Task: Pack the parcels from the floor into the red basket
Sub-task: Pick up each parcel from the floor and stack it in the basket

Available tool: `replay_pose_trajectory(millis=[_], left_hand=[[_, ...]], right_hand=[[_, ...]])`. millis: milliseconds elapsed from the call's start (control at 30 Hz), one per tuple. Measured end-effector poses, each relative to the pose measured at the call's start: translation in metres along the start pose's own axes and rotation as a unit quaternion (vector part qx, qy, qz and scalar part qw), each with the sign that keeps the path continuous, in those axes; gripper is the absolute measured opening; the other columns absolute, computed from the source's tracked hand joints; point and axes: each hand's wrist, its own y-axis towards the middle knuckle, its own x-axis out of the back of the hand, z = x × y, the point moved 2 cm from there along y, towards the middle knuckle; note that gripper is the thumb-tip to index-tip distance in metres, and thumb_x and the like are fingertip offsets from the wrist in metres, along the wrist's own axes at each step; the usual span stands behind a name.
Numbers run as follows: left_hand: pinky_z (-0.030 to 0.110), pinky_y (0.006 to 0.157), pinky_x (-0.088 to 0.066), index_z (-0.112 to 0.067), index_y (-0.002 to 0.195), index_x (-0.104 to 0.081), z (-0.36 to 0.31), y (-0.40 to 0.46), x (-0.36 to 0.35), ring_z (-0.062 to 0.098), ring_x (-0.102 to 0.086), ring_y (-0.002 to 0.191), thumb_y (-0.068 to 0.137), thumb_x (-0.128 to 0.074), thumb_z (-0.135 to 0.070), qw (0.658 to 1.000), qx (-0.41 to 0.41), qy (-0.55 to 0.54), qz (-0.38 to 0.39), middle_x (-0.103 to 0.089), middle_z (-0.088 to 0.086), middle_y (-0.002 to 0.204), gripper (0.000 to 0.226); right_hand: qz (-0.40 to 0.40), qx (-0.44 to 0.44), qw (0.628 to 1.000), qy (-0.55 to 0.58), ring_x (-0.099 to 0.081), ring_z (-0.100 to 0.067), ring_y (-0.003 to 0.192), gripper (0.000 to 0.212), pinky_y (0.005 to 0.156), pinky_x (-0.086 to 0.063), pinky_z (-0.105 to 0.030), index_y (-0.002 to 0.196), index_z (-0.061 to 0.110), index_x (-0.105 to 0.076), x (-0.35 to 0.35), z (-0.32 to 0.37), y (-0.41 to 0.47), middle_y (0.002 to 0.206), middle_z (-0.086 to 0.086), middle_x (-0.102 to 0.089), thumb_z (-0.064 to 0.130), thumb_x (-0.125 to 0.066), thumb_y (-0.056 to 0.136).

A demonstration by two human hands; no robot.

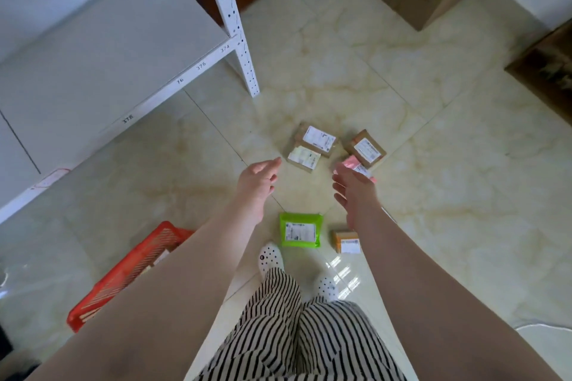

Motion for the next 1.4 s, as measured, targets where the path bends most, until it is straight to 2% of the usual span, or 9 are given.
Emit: replay_pose_trajectory(millis=[367,567,733,833,933,1033,1100,1200,1400], left_hand=[[0.025,0.091,-0.032,-0.012,0.14,-0.046,0.099,0.278,-0.042,0.02,-0.05,0.127,0.084,-0.068,-0.042,0.991,-0.023,0.13,-0.034,-0.049,0.006,0.144,0.067],[0.032,0.102,-0.038,-0.004,0.143,-0.041,0.185,0.444,-0.077,0.027,-0.047,0.134,0.085,-0.065,-0.046,0.976,-0.037,0.214,-0.013,-0.044,0.014,0.149,0.076],[0.032,0.089,-0.043,-0.007,0.137,-0.048,0.227,0.517,-0.105,0.032,-0.055,0.12,0.085,-0.065,-0.044,0.972,-0.033,0.226,0.049,-0.054,0.016,0.138,0.067],[0.029,0.084,-0.046,-0.014,0.132,-0.055,0.237,0.515,-0.108,0.028,-0.061,0.111,0.066,-0.066,-0.057,0.976,-0.023,0.211,0.041,-0.061,0.01,0.128,0.079],[0.031,0.087,-0.048,-0.016,0.132,-0.052,0.241,0.486,-0.097,0.027,-0.06,0.109,0.066,-0.065,-0.062,0.982,-0.009,0.189,-0.015,-0.054,0.01,0.131,0.082],[0.034,0.086,-0.05,-0.015,0.119,-0.054,0.232,0.439,-0.08,0.025,-0.06,0.103,0.069,-0.067,-0.065,0.984,0.009,0.168,-0.058,-0.055,0.008,0.123,0.072],[0.034,0.081,-0.05,-0.015,0.115,-0.054,0.221,0.403,-0.07,0.024,-0.061,0.1,0.065,-0.068,-0.069,0.987,0.01,0.143,-0.068,-0.056,0.005,0.117,0.075],[0.04,0.078,-0.058,-0.009,0.105,-0.058,0.201,0.355,-0.05,0.021,-0.066,0.093,0.048,-0.071,-0.079,0.992,0.014,0.101,-0.074,-0.063,0.003,0.105,0.091],[0.027,0.058,-0.059,-0.023,0.14,-0.028,0.138,0.23,0.003,0.015,-0.069,0.079,0.08,-0.075,-0.032,0.996,0.052,-0.07,-0.009,-0.065,0.005,0.107,0.077]], right_hand=[[-0.029,-0.031,0.997,-0.063,-0.051,-0.018,0.096,0.066,0.104,-0.044,-0.041,0.13,0.017,-0.055,-0.055,-0.094,0.268,0.109,-0.002,-0.053,0.046,-0.077,0.075],[-0.052,-0.028,0.989,-0.135,-0.045,-0.018,0.081,0.061,0.064,-0.039,-0.03,0.121,0.01,-0.056,-0.069,-0.164,0.434,0.084,0.003,-0.044,0.052,-0.07,0.079],[-0.057,-0.005,0.985,-0.165,-0.049,-0.02,0.071,0.039,0.067,-0.039,-0.028,0.095,0.007,-0.063,-0.079,-0.192,0.505,0.085,-0.006,-0.057,0.044,-0.064,0.088],[-0.061,-0.001,0.984,-0.166,-0.038,-0.013,0.053,0.034,0.049,-0.028,-0.022,0.071,0.017,-0.053,-0.083,-0.194,0.504,0.063,0.003,-0.043,0.044,-0.063,0.089],[-0.047,0.016,0.988,-0.148,-0.04,-0.009,0.054,0.03,0.05,-0.031,-0.022,0.099,0.016,-0.067,-0.084,-0.188,0.471,0.062,0.01,-0.045,0.044,-0.065,0.087],[-0.01,0.023,0.992,-0.124,-0.058,-0.014,0.08,0.04,0.075,-0.054,-0.036,0.121,0.025,-0.063,-0.087,-0.171,0.42,0.076,0.014,-0.055,0.044,-0.067,0.085],[0.015,0.014,0.996,-0.091,-0.061,-0.021,0.105,0.044,0.096,-0.052,-0.048,0.124,0.027,-0.059,-0.09,-0.157,0.382,0.091,0.011,-0.062,0.04,-0.07,0.084],[0.06,0.012,0.997,-0.048,-0.063,-0.024,0.111,0.05,0.095,-0.053,-0.049,0.129,0.023,-0.057,-0.093,-0.134,0.328,0.115,-0.003,-0.068,0.028,-0.074,0.083],[0.169,0.048,0.977,-0.119,-0.066,-0.013,0.091,0.041,0.078,-0.057,-0.032,0.122,0.025,-0.06,-0.101,-0.071,0.218,0.098,0.005,-0.068,0.018,-0.074,0.084]])
